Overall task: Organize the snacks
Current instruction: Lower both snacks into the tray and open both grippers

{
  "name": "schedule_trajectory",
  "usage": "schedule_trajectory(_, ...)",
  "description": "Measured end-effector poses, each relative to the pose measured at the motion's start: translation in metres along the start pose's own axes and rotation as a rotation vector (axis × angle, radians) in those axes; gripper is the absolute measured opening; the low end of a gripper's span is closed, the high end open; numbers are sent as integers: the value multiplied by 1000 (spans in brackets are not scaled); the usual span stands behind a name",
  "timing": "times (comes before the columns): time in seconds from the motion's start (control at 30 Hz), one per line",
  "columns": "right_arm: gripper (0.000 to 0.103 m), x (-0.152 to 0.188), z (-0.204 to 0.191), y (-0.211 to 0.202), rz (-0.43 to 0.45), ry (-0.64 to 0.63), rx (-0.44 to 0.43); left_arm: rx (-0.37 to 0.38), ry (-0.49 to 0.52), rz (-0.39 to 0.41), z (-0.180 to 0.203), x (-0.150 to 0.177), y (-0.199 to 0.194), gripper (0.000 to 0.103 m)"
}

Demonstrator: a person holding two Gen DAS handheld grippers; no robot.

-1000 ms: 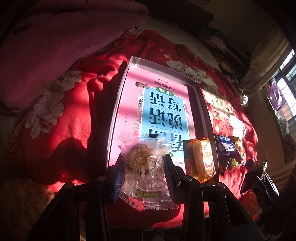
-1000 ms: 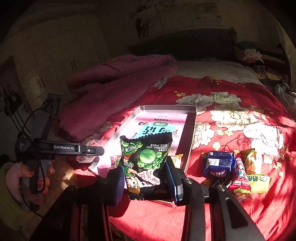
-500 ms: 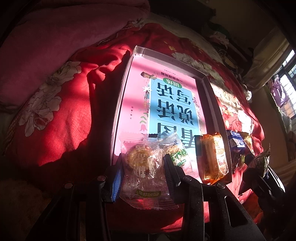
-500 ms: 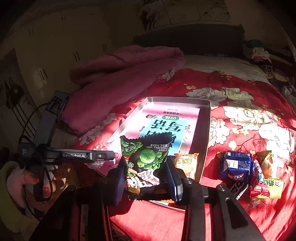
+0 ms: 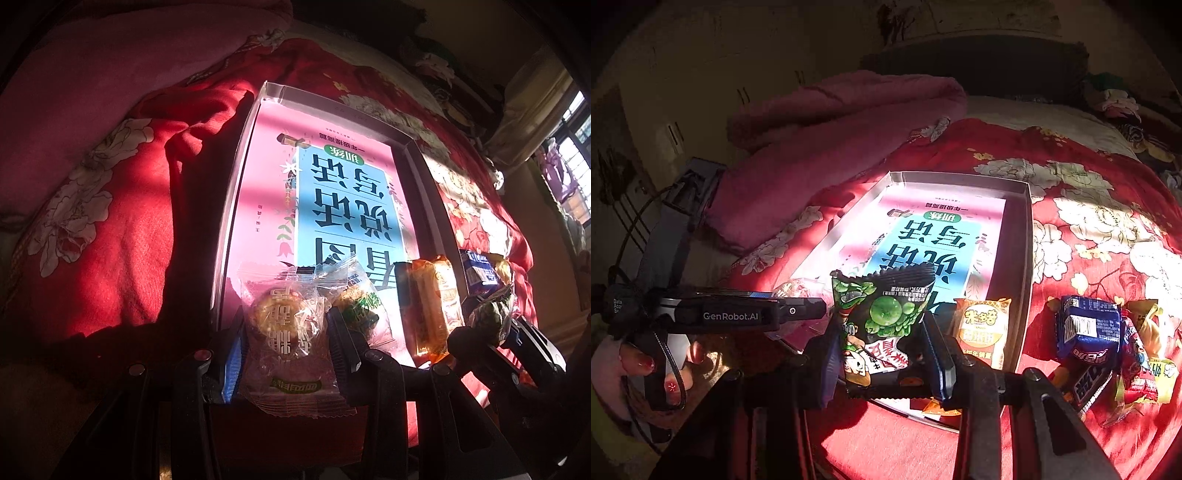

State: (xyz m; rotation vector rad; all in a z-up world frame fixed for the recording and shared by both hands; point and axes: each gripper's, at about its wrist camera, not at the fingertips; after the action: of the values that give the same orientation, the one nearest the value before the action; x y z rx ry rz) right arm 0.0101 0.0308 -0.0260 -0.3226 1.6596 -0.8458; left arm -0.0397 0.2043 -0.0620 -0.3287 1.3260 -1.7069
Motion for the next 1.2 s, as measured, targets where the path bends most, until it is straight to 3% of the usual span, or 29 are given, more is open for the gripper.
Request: schedule_trajectory(1.2,42,17,1,25,-84,5,-24,6,49,16,7,0,3,42)
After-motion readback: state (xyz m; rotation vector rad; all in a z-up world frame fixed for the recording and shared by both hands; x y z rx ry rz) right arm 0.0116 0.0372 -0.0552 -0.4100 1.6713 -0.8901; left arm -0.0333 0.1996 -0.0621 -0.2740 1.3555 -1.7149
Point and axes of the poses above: each gripper's, at about its wrist camera, not at the fingertips, and y roughly the way its jaws point, z to its right, x to its underside, and after that the axes turned 15 degrees about -y, right-handed
